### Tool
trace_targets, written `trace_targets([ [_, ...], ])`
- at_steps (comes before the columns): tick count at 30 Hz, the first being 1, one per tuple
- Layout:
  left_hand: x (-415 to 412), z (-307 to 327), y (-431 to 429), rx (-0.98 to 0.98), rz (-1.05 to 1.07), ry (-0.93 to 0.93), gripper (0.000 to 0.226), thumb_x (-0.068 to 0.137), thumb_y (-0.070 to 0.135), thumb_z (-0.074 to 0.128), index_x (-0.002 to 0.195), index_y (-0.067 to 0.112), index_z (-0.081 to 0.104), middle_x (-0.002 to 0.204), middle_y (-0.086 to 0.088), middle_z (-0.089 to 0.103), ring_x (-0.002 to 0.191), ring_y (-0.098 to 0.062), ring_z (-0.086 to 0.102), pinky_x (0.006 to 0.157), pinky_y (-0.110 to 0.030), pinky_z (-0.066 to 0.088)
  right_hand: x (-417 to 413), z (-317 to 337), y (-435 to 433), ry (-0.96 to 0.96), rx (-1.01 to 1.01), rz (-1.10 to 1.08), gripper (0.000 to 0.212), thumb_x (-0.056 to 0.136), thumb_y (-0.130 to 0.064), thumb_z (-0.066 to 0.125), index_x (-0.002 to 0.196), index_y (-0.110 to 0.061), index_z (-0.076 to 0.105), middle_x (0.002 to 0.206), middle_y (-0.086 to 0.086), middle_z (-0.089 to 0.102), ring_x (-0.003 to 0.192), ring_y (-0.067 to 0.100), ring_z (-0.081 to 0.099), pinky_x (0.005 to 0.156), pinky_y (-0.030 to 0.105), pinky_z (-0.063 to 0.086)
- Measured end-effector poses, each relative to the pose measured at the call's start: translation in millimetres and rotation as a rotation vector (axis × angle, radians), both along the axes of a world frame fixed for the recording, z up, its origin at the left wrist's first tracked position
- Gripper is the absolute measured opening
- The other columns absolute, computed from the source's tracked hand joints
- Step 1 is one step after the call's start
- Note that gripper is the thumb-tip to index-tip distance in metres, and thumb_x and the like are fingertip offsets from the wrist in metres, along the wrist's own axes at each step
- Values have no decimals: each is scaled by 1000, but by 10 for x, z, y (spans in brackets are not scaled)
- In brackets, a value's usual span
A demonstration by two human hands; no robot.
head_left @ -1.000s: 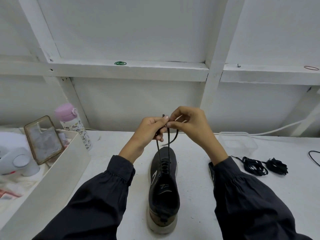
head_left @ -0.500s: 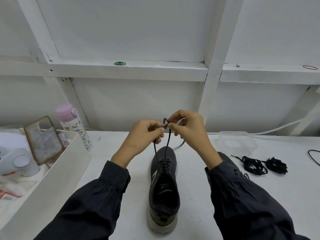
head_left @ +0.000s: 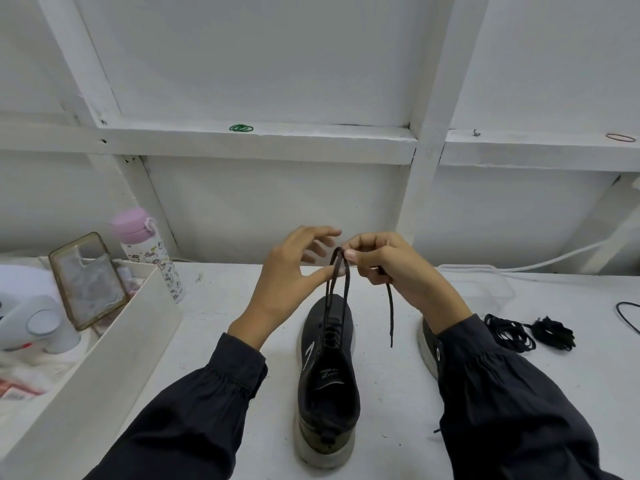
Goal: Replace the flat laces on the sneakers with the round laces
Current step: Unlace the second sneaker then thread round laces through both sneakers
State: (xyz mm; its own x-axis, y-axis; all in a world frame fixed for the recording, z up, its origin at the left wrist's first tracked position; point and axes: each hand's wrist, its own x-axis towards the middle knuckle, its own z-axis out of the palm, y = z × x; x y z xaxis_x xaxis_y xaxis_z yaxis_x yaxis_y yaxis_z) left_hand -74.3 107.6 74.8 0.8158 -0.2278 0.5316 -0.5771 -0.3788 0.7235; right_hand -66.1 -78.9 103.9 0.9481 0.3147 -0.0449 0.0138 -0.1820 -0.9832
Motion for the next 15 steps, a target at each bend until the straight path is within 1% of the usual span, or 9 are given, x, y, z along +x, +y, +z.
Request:
trace_targets([
  [1,-5,13,-2,-40,-14,5,40,80,25,79,117,25,65,105,8,63,96,-14,63,84,-24,54,-1,-13,1,6,8,0,9,91,-7,61,85,-9,67,69,3,52,51,8,36,44,14,27],
  [3,-20,36,-12,-138,-62,54,30,83,27,73,113,24,67,104,8,64,97,-12,63,85,-23,53,-2,-35,0,14,31,-8,7,91,-7,61,87,-7,67,69,2,52,48,6,37,44,15,27],
  [5,-41,52,-19,-273,-99,154,21,89,27,62,105,17,70,98,11,67,93,-9,64,85,-24,54,8,-54,-7,24,52,-30,6,91,-6,62,87,-7,66,65,-3,50,47,6,37,43,15,26],
  [6,-46,45,-11,-358,-92,210,21,91,26,57,102,13,69,93,11,68,89,-10,64,84,-27,55,11,-58,-13,31,61,-39,6,90,-5,62,85,-7,65,64,-5,50,47,6,37,42,15,26],
  [8,-44,7,19,-516,-27,314,20,95,22,54,98,10,69,87,7,70,82,-13,63,80,-29,56,10,-66,-27,39,71,-49,8,90,-5,63,83,-9,64,64,-5,49,46,6,36,42,15,25],
  [10,-46,-41,43,-614,38,400,19,97,21,54,95,11,70,83,5,70,76,-11,63,76,-28,58,0,-66,-35,39,60,-54,6,88,-6,65,84,-9,66,66,-5,52,46,6,37,43,14,27],
  [12,-55,-86,55,-673,74,443,19,98,21,54,94,10,69,80,6,70,71,-10,63,72,-28,58,-10,-62,-36,30,31,-62,2,86,-8,69,88,-9,70,68,-5,54,49,7,37,45,14,28],
  [15,-58,-151,105,-835,149,471,20,98,19,53,91,7,68,76,2,68,64,-10,60,70,-29,59,-25,-71,-83,5,-4,-86,7,85,-7,70,91,-5,73,67,-2,55,51,9,36,47,16,28],
])
